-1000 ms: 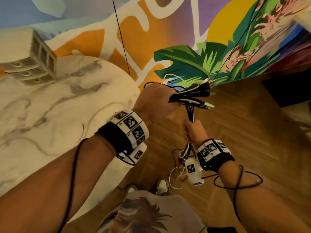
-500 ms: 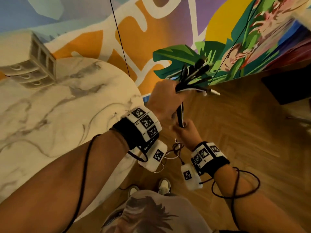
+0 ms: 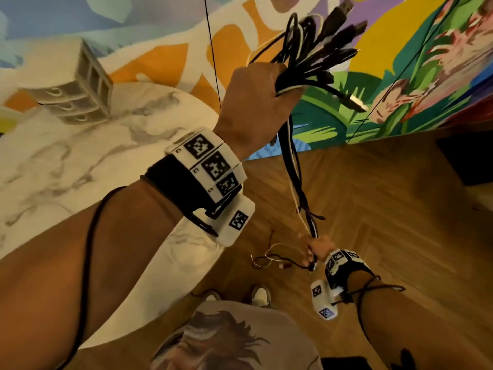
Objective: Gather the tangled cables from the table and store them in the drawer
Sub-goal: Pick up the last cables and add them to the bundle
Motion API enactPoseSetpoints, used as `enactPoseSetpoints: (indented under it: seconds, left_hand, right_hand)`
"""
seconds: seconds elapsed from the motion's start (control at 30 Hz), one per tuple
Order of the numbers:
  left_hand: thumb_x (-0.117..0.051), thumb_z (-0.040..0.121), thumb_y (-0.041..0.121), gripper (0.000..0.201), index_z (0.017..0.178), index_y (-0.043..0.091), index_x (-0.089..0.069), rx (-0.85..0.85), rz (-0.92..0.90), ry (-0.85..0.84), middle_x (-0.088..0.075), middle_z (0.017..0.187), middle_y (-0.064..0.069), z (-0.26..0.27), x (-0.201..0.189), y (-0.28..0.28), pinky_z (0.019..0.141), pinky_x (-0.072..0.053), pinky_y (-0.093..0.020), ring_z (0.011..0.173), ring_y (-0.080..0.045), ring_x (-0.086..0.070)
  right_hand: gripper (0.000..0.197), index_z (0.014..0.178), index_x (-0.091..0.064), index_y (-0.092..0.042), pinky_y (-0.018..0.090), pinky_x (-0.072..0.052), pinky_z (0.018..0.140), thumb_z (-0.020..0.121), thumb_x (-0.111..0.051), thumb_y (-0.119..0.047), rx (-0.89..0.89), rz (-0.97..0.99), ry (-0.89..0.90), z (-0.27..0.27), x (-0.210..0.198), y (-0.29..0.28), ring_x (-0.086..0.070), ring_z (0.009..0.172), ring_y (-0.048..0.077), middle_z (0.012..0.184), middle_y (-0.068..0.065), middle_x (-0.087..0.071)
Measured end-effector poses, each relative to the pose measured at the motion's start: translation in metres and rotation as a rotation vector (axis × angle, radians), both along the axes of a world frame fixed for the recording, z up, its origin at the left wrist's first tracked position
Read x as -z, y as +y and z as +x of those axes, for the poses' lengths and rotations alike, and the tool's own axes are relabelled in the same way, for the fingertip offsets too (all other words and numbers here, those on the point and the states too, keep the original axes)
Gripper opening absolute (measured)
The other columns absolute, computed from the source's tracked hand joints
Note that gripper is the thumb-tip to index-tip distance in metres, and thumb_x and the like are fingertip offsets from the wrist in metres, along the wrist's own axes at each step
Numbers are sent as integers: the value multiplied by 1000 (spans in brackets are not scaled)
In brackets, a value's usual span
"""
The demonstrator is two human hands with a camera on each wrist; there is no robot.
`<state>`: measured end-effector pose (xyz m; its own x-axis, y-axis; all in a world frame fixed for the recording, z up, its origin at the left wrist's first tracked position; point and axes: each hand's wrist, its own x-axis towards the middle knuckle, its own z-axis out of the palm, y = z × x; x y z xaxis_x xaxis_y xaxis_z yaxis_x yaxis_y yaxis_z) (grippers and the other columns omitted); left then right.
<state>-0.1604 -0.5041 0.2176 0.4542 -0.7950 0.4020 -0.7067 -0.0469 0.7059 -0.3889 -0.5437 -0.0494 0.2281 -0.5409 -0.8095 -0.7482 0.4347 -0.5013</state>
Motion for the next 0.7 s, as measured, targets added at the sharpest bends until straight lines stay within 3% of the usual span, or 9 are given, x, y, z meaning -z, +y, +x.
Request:
enactPoseSetpoints:
  seconds: [0.07, 0.17, 0.27, 0.33, 0.4, 0.43, 0.53, 0.6, 0.7]
  left_hand:
    - [-58, 88, 31, 33, 71, 3, -63, -14, -12, 6, -51, 53, 3, 5, -1, 1, 49, -32, -20, 51, -14, -49]
    - [-58, 89, 29, 27, 70, 10, -62, -4, -32, 29, -47, 52, 12, 8, -3, 1, 48, -32, -15, 50, -10, -50]
    - [-59, 90, 27, 21, 81, 9, -68, 51, -32, 68, -47, 52, 15, 1, 8, 2, 50, -38, -21, 49, -8, -52]
    - [-58, 91, 27, 20, 91, 11, -70, 76, -5, 62, -45, 53, 20, -7, 22, 1, 49, -35, -13, 47, 0, -49]
    - [-60, 91, 28, 20, 96, 12, -70, 88, 21, 49, -45, 56, 21, -16, 40, 1, 49, -33, -10, 50, 0, -47]
    - [-60, 91, 27, 19, 96, 12, -70, 98, 43, 39, -47, 57, 19, -19, 50, 1, 49, -32, -12, 51, -3, -47]
    - [-61, 90, 26, 23, 104, 9, -69, 130, 148, 27, -69, 76, -2, -29, 81, 2, 55, -38, -21, 68, -20, -62]
    - [-59, 91, 23, 24, 108, 9, -67, 142, 203, 49, -71, 93, -8, -32, 96, 4, 66, -46, -26, 83, -22, -65]
    - [-57, 92, 23, 24, 110, 10, -65, 110, 278, 84, -71, 100, -8, -31, 105, 7, 73, -42, -20, 92, -22, -64]
  right_hand:
    - [40, 61, -49, -10, 25, -33, 43, 90, -62, -33, -29, -37, 29, 3, 5, -3, -39, 33, 12, 38, -3, -44]
    - [37, 64, -50, -19, 25, -33, 48, 89, -61, -43, -143, -234, 142, 2, 4, -7, -46, 50, 15, 56, 1, -50]
    - [30, 92, -55, -24, 25, -42, 58, 80, -68, -49, -249, -300, 132, 2, 2, -13, -57, 70, 14, 81, -1, -61]
    - [66, 119, -52, -28, 31, -52, 78, 63, -73, -57, -344, -353, 71, 4, 3, -18, -61, 100, 19, 113, 0, -61]
    - [99, 142, -35, -23, 40, -44, 102, 58, -83, -47, -294, -451, 26, 13, -16, -21, -45, 127, 25, 140, 5, -43]
    - [102, 146, -30, -21, 35, -38, 107, 62, -85, -37, -260, -496, -54, 21, -31, -20, -39, 131, 22, 144, 5, -37]
    - [81, 139, -38, -21, 8, -34, 98, 71, -82, -13, -223, -591, -425, 53, -85, -20, -40, 121, 1, 136, -6, -40]
    - [60, 125, -49, -20, 13, -44, 92, 75, -75, 0, -281, -597, -615, 74, -113, -17, -53, 110, 1, 125, -5, -53]
    - [38, 101, -57, -20, 21, -54, 77, 81, -61, 12, -260, -455, -736, 92, -127, -8, -65, 86, -1, 99, -2, -65]
